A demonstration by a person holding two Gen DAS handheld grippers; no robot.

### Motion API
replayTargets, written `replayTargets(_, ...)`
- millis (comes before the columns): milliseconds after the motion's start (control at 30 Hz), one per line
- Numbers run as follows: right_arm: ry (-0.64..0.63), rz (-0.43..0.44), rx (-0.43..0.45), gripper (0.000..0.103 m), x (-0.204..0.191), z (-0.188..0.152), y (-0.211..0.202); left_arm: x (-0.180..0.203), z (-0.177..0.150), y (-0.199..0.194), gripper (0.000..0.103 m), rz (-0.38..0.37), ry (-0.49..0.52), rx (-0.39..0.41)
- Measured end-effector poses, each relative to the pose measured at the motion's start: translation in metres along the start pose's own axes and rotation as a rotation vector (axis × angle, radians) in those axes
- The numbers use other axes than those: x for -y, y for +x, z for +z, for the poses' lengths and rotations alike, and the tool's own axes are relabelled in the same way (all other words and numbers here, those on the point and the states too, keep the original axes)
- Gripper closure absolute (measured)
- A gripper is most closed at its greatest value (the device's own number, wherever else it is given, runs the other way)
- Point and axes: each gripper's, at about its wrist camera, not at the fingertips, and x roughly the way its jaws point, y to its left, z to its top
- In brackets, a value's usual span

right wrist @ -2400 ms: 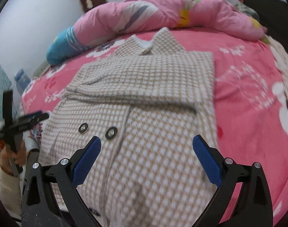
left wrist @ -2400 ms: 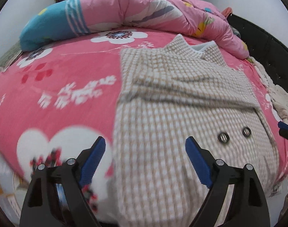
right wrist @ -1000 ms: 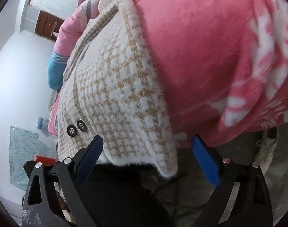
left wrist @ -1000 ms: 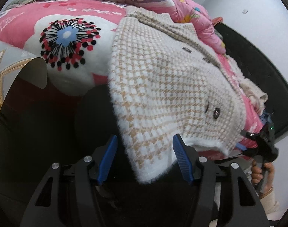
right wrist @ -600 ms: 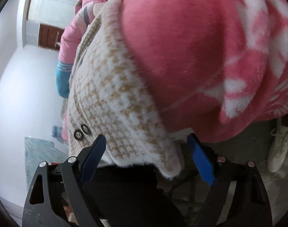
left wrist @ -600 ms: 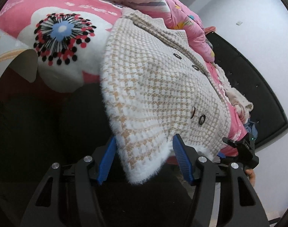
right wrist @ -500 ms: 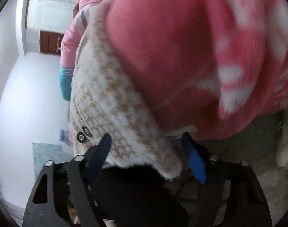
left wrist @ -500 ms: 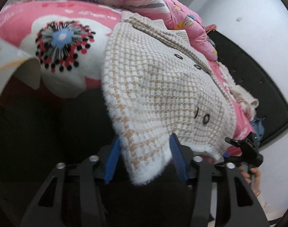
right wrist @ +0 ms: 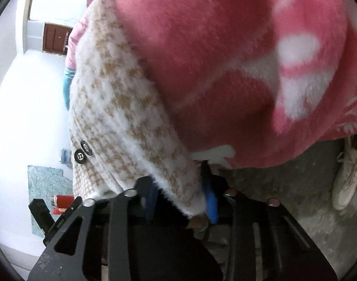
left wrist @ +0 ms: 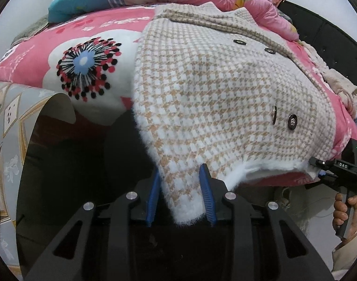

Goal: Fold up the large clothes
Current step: 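Grasp the coat hem with the right tool and lift it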

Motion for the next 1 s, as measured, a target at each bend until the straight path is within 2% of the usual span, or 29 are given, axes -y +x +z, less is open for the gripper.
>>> replayTargets(33, -0.022, -0.009, -0.001, 0.089, -0.004, -0.001, -0.001, 0.001, 0.0, 0.0, 0.07, 0.005, 0.002, -0.001)
replayTargets(100, -0.064, -0.034, 0.0, 0.09, -0.014, -0.002, -0.002, 0.005, 0.0, -0.001, 0.07, 0.023, 0.014, -0.004)
replayTargets(333, -0.045, -0.042, -0.011, 0.088, -0.022, 0.0, 0.006, 0.01, -0.003, -0.002, 0.07, 0.052, 0.035, 0.006)
replayTargets(1000, -0.064, -0.087, -0.047, 0.086, -0.04, 0.001, 0.031, 0.013, -0.003, -0.002, 0.07, 0.073, 0.051, 0.006)
